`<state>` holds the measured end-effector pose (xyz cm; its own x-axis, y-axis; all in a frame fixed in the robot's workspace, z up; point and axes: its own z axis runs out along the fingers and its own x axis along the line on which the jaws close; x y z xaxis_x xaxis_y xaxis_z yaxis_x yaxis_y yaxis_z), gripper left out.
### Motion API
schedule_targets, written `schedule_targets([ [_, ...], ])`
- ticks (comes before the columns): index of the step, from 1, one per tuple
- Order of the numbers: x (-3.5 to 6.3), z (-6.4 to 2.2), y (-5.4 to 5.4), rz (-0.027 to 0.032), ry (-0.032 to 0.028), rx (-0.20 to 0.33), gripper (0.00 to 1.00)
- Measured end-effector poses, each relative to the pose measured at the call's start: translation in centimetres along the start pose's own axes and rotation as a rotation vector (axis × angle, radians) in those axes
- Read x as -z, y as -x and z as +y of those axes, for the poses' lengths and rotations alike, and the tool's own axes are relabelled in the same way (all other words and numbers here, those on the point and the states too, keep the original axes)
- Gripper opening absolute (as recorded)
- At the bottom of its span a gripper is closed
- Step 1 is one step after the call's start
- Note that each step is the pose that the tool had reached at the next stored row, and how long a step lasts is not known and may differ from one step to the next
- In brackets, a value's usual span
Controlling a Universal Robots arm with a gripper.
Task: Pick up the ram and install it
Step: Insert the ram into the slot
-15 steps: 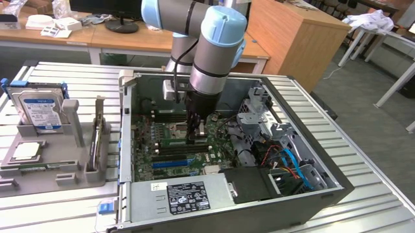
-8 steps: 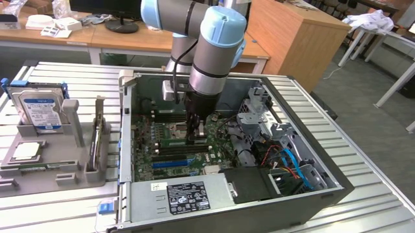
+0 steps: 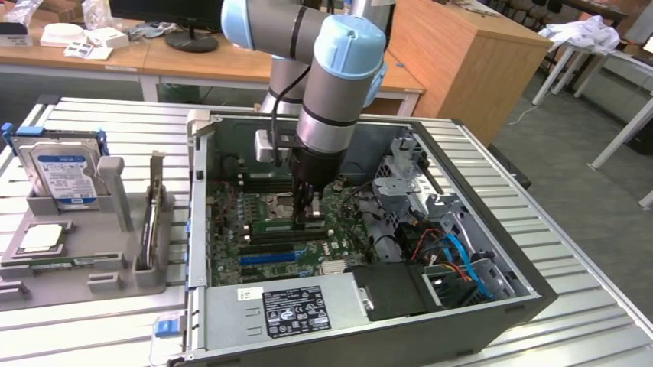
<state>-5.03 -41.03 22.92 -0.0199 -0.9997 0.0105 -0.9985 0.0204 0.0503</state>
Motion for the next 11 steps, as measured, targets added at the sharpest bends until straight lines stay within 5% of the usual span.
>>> schedule_targets([
  [11,-0.16,0.01,0.00,0.0036,-0.0002,0.007,0.14],
])
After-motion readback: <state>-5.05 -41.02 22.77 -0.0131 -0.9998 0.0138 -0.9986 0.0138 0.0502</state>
